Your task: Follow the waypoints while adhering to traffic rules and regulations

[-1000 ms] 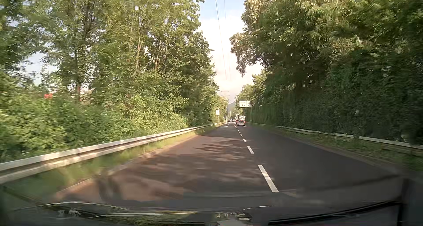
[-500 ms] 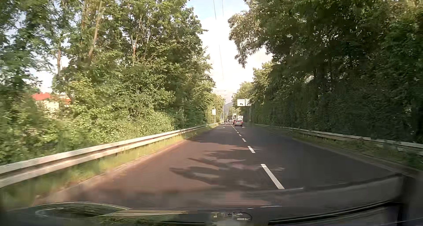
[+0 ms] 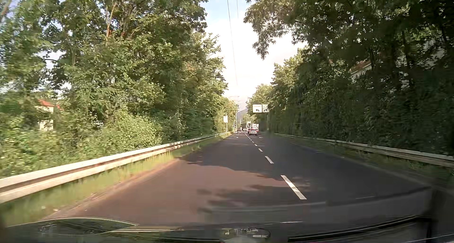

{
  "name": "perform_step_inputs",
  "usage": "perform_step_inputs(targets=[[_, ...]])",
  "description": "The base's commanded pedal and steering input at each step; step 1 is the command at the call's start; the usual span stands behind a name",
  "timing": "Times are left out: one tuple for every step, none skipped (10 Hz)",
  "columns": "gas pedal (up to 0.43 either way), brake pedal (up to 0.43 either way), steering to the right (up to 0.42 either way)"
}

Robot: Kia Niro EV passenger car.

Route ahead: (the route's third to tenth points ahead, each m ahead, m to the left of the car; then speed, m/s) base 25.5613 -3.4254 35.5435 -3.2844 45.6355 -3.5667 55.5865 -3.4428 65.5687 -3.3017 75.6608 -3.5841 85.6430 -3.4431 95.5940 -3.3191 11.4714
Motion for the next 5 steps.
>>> perform_step_inputs(targets=[[0.067, 0.0, 0.005], [0.067, 0.0, 0.005], [0.067, 0.0, 0.005], [0.067, 0.0, 0.005], [0.067, 0.0, 0.005]])
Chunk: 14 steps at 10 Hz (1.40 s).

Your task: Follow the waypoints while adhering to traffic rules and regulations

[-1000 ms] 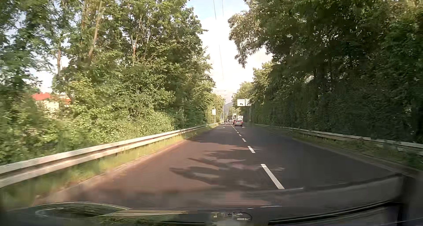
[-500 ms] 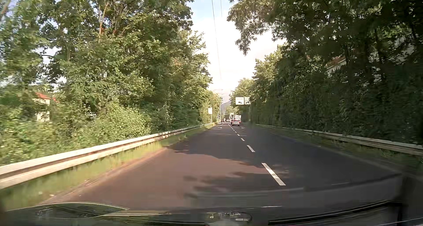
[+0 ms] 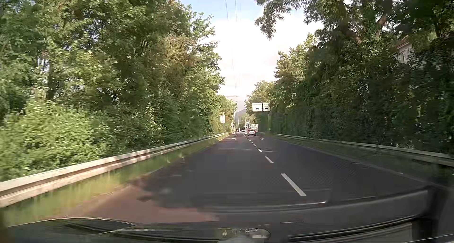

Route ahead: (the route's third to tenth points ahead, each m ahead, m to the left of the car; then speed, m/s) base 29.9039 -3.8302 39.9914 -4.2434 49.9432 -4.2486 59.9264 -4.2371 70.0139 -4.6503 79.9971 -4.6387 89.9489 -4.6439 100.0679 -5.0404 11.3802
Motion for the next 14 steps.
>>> perform_step_inputs(targets=[[0.067, 0.0, 0.004], [0.067, 0.0, 0.004], [0.067, 0.0, 0.003], [0.067, 0.0, 0.003], [0.067, 0.0, 0.001], [0.067, 0.0, 0.001], [0.067, 0.0, 0.001], [0.067, 0.0, 0.001], [0.067, 0.0, 0.0], [0.067, 0.0, 0.0], [0.067, 0.0, 0.0], [0.067, 0.0, 0.0], [0.067, 0.0, 0.0], [0.067, 0.0, 0.0]])
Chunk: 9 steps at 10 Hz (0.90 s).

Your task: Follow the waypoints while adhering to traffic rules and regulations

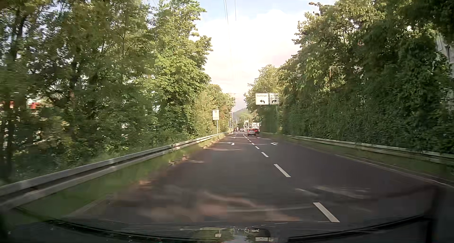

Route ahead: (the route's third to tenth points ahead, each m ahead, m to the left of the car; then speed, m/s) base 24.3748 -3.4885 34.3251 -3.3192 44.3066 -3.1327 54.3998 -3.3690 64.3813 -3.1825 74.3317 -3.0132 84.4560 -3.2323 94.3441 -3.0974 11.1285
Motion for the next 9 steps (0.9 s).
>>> perform_step_inputs(targets=[[0.067, 0.0, 0.001], [0.067, 0.0, 0.001], [0.079, 0.0, 0.001], [0.079, 0.0, 0.001], [0.079, 0.0, 0.001], [0.079, 0.0, 0.001], [0.079, 0.0, 0.001], [0.079, 0.0, 0.001], [0.087, 0.0, 0.001]])
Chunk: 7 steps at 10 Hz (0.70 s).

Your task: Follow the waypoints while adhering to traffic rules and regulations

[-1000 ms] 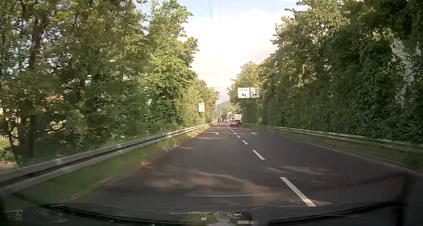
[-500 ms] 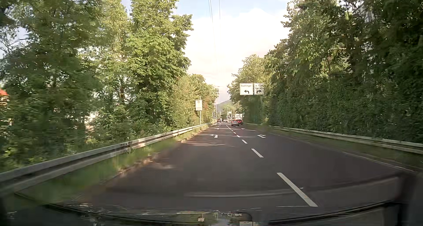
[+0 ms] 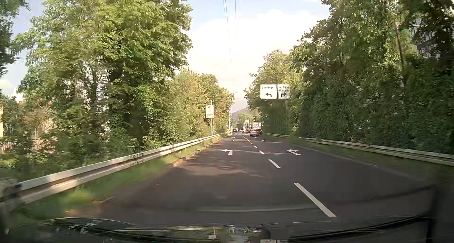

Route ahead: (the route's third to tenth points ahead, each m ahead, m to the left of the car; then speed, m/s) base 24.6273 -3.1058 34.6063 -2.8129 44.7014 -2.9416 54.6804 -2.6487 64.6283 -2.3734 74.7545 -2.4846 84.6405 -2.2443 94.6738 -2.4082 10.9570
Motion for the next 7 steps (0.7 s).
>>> perform_step_inputs(targets=[[0.087, 0.0, 0.001], [0.098, 0.0, 0.0], [0.098, 0.0, 0.001], [0.098, 0.0, 0.0], [0.098, 0.0, 0.0], [0.098, 0.0, 0.0], [0.098, 0.0, 0.0]])
